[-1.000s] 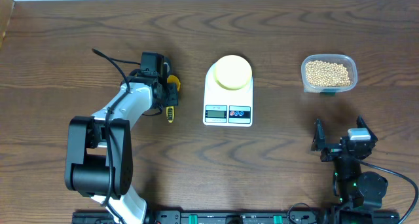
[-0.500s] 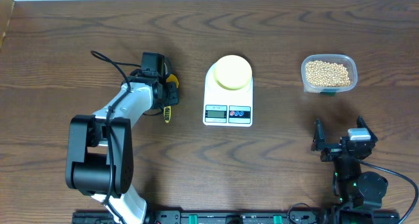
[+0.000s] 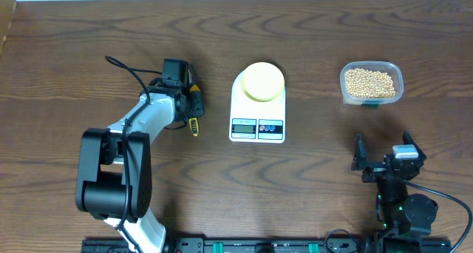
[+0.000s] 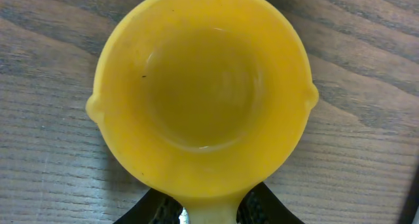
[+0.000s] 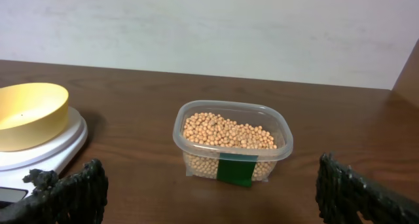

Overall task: Scoop item into bowl and weigh 50g on scale
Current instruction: 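Close the left gripper on the yellow scoop handle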

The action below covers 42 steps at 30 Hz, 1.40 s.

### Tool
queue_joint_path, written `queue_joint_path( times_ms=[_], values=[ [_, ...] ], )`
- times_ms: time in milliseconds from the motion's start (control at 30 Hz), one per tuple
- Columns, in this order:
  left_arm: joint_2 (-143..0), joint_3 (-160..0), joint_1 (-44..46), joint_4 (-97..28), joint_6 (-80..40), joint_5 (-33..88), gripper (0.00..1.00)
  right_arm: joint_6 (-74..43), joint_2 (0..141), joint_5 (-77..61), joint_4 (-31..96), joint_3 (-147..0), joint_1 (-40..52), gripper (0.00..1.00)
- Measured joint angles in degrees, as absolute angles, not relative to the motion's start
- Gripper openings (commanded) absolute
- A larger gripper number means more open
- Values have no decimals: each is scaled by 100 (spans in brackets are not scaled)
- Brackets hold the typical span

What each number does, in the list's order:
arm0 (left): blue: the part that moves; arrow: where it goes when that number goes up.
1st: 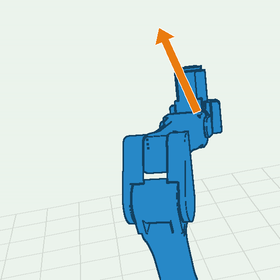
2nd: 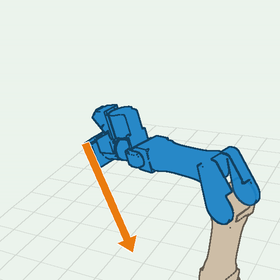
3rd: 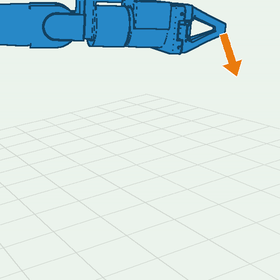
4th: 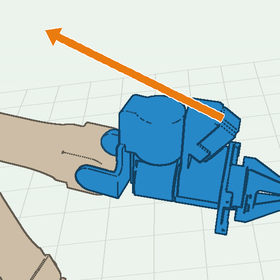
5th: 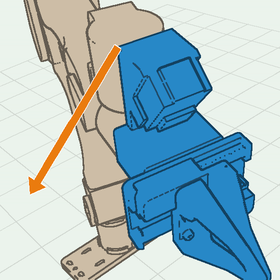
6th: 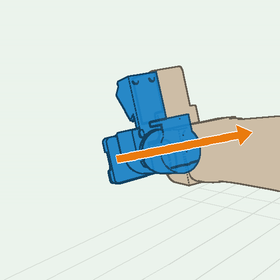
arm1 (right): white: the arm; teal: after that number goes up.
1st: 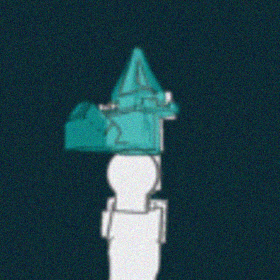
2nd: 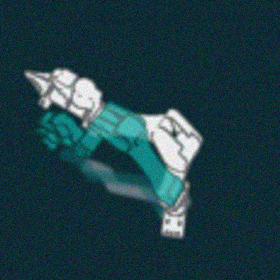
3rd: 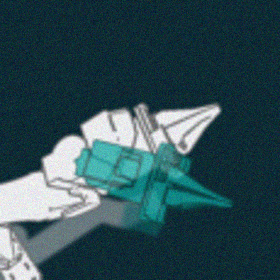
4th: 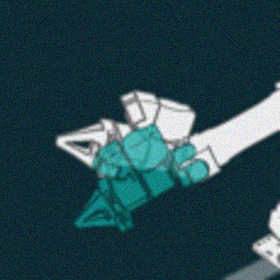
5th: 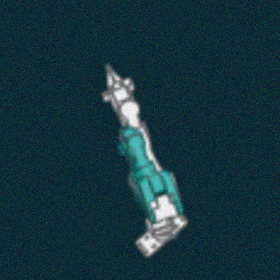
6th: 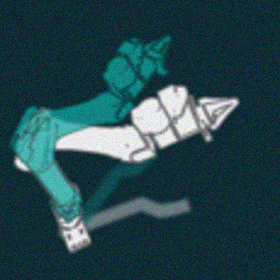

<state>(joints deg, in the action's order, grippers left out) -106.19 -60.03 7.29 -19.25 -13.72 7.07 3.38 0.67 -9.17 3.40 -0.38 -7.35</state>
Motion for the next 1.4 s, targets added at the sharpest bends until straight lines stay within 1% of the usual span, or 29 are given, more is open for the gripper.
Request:
queue_joint_path(
  times_ms=[33, 133, 833, 1067, 1400],
  values=[
    [-10619, -6003, 729, -1925, -1372, 707, 28, 338, 67, -917, 340, -38, -735, 99],
    [-10619, -6003, 729, -1925, -1372, 698, 19, 338, 69, -917, 338, -38, -735, 99],
    [-10565, -5999, 729, -1942, -1374, 696, 19, 338, 69, -917, 338, -38, -735, 99],
    [-9668, -5959, 729, -2132, -1374, 696, 19, 338, 69, -917, 340, -38, -735, 99],
    [-8453, -5959, 729, -2834, -1555, 711, 18, 338, 67, -917, 338, -38, -735, 99]
  ],
)
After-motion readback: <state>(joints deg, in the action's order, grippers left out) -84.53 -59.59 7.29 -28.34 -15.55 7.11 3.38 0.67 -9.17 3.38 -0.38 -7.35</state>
